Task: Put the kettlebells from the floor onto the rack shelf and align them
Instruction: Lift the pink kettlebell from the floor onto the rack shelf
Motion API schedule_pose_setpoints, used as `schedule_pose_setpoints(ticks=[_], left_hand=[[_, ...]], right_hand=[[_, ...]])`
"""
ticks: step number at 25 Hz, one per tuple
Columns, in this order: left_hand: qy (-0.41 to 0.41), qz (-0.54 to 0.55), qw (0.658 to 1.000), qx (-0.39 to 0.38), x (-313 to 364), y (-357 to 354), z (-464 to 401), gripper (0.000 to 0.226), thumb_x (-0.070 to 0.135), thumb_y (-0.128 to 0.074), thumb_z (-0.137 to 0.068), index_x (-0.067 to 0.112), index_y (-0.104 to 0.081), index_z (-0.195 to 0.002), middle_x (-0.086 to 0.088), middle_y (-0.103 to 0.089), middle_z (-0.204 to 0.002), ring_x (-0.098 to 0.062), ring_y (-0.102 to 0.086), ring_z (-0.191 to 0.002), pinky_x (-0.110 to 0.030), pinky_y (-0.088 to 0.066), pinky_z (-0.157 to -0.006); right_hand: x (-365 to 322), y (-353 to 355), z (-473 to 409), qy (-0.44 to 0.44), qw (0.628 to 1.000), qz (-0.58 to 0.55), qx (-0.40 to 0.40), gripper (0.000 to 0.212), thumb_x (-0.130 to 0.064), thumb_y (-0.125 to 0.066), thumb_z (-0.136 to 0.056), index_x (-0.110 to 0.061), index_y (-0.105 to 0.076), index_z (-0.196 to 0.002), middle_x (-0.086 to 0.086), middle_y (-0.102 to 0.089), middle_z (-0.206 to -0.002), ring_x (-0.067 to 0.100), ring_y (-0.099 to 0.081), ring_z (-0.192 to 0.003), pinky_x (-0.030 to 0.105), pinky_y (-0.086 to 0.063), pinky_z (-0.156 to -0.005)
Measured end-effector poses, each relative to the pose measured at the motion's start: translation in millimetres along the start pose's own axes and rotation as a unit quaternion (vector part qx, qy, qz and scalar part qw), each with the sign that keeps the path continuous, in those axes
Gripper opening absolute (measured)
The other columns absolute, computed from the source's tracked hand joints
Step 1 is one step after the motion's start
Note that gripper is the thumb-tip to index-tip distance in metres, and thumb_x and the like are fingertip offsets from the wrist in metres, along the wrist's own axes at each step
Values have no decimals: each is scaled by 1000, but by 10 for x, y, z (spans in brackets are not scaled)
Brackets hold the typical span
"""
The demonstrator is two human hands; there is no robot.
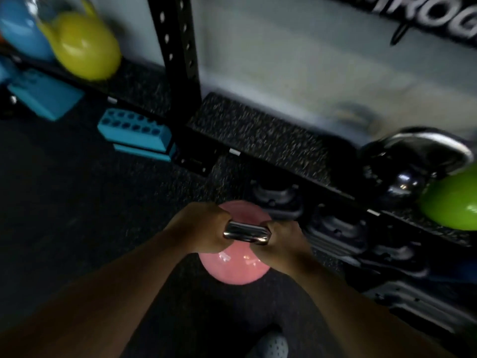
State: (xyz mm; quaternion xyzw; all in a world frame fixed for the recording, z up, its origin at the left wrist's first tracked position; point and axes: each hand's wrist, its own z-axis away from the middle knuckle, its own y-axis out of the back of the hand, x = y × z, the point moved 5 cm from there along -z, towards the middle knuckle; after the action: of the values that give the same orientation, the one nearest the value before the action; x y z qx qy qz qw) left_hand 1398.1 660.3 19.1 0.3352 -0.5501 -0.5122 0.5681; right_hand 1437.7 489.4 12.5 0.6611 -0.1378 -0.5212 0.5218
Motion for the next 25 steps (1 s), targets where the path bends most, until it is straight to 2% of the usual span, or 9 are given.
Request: schedule_pose_setpoints(ticks=[2, 4, 5, 7, 9, 13, 16, 20, 25], left_hand=[[-9, -28, 999, 19, 42, 446, -422, 20, 48, -56, -70, 29, -59, -69, 3, -68, -71, -21, -66, -65, -24, -40, -55], [-12, -26, 999, 31, 33, 809, -866, 19, 51, -53, -71, 32, -57, -68, 7, -67, -69, -14, -61, -59, -21, -39, -55], [-22, -27, 999, 41, 17, 953, -1069, 21, 51, -54, -73, 31, -61, -73, 7, -67, -69, -11, -56, -55, -19, -39, -55], [-48, -37, 996, 65, -29, 1178, -1400, 23, 50, -61, -77, 28, -66, -80, 6, -68, -68, -8, -50, -51, -15, -34, -50], [-69, -52, 993, 86, -126, 1331, -1772, 21, 47, -63, -78, 25, -65, -79, 4, -67, -69, -12, -52, -53, -17, -32, -48], [-87, -75, 988, 100, -362, 1419, -2365, 16, 38, -65, -78, 22, -64, -80, -2, -68, -77, -25, -64, -69, -26, -38, -55], [-90, -44, 992, 81, -500, 1352, -2658, 13, 32, -68, -79, 20, -63, -82, -2, -66, -78, -24, -62, -69, -26, -36, -55], [-109, -2, 989, 99, -633, 1384, -2902, 19, 30, -71, -80, 17, -67, -93, -3, -68, -79, -18, -57, -63, -26, -39, -54], [-109, 44, 985, 126, -722, 1396, -2993, 15, 30, -73, -79, 23, -60, -79, 5, -58, -66, -14, -53, -55, -23, -27, -44]], right_hand=[[10, 432, -315, 29, 997, 3, 67, 11, -20, -64, -62, -13, -61, -55, 7, -66, -53, 26, -63, -50, 23, -41, -46], [36, 826, -648, 61, 989, 8, 133, 8, -14, -69, -62, -14, -64, -56, 5, -66, -52, 23, -63, -46, 20, -43, -46], [64, 970, -807, 75, 987, 10, 144, 4, -11, -71, -63, -14, -70, -64, 3, -69, -54, 15, -62, -45, 14, -44, -48], [107, 1202, -1118, 81, 986, 10, 146, 27, -8, -73, -66, -12, -78, -92, 1, -75, -65, 5, -62, -50, -5, -37, -56], [179, 1372, -1423, 59, 981, 16, 185, 35, -9, -74, -67, -14, -78, -101, 3, -77, -70, 9, -67, -59, -9, -32, -63], [347, 1395, -1990, -15, 985, 14, 172, 32, -17, -72, -74, -22, -77, -106, 4, -78, -80, 19, -72, -73, 14, -46, -66], [456, 1320, -2227, -52, 984, 6, 170, 25, -17, -72, -76, -18, -76, -101, 5, -76, -83, 22, -70, -75, 19, -46, -64], [499, 1339, -2452, -77, 980, 5, 184, 14, -15, -73, -77, -16, -73, -91, 0, -69, -74, 10, -58, -59, 8, -36, -51], [521, 1354, -2586, -78, 980, -4, 182, 14, -12, -74, -77, -19, -69, -87, -19, -52, -61, -8, -47, -51, 3, -38, -50]])
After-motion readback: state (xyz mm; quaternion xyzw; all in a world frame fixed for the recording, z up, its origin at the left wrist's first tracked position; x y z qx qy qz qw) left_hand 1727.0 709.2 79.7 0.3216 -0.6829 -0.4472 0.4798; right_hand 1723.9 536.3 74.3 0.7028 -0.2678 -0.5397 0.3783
